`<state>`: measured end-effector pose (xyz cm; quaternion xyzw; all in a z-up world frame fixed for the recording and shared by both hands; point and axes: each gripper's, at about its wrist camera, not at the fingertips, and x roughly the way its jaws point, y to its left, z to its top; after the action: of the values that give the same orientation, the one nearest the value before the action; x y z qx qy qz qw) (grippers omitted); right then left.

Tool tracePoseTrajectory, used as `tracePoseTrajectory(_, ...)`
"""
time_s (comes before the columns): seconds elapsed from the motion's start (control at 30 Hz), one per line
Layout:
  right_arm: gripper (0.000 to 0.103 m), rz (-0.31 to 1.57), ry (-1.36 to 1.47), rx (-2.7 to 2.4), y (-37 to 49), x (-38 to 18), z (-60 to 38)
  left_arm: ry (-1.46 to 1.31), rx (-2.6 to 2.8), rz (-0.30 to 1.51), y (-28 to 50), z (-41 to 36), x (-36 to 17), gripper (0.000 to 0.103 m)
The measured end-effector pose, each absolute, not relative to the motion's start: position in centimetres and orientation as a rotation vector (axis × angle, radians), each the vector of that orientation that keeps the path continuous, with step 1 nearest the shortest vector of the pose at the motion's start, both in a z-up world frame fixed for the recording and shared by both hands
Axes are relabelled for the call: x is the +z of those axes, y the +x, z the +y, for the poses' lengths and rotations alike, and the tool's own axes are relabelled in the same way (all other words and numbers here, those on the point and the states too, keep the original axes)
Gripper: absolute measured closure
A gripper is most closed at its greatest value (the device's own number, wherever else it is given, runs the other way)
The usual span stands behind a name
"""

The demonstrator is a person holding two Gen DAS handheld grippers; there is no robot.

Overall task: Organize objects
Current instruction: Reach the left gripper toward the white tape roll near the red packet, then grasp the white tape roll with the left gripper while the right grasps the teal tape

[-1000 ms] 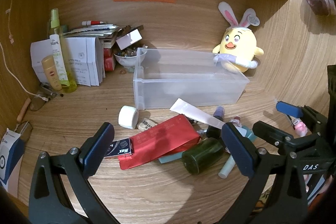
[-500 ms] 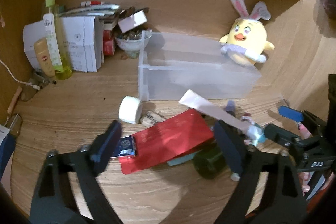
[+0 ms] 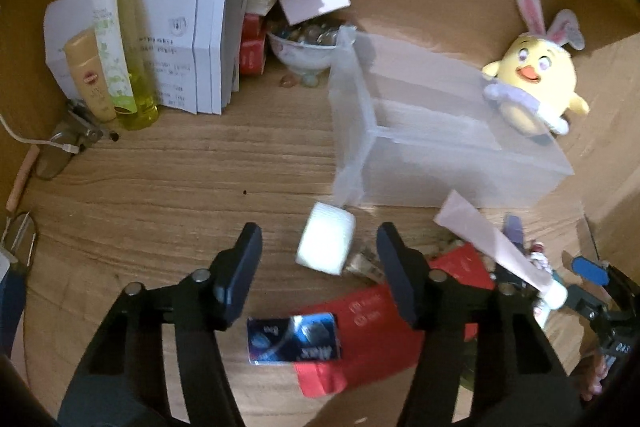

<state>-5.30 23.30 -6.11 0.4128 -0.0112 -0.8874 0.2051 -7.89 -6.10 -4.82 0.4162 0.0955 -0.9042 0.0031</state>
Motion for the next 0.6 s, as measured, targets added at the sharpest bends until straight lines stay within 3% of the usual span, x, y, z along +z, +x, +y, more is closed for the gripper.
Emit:
tracePoseTrajectory(0.07,0.037,-0.018,1.160,-2.459,-5.3,-6.3,23.1,1.323,-2.824,0.304,-8.5,-6.3,-5.3,0.050)
tracePoseTrajectory(0.23,0.040,-0.008,1.182,-2.430,-5.7,-6.9,22.7,1.348,-2.816,0.302,-9.3,-6.4,-5.9,0.055)
tracePoseTrajectory(0.4,0.050,-0.087,1.212,-2.364,-6.5,-7.5,23.0,1.373,-2.820,0.315,-9.9,-6.4,-6.4,0.068)
tracePoseTrajectory(0.47,0.059,-0.104,1.209,-2.360,-6.7,-7.5,23.2,1.385,-2.817,0.331,-10.1,-6.5,-6.6,0.079)
tracePoseTrajectory(0.53,0.066,-0.120,1.210,-2.352,-6.8,-7.5,23.3,1.375,-2.817,0.337,-10.1,-6.6,-6.6,0.079)
tracePoseTrajectory(0.6,0.066,-0.118,1.205,-2.379,-6.9,-7.5,23.4,1.337,-2.820,0.333,-9.9,-6.7,-6.3,0.079)
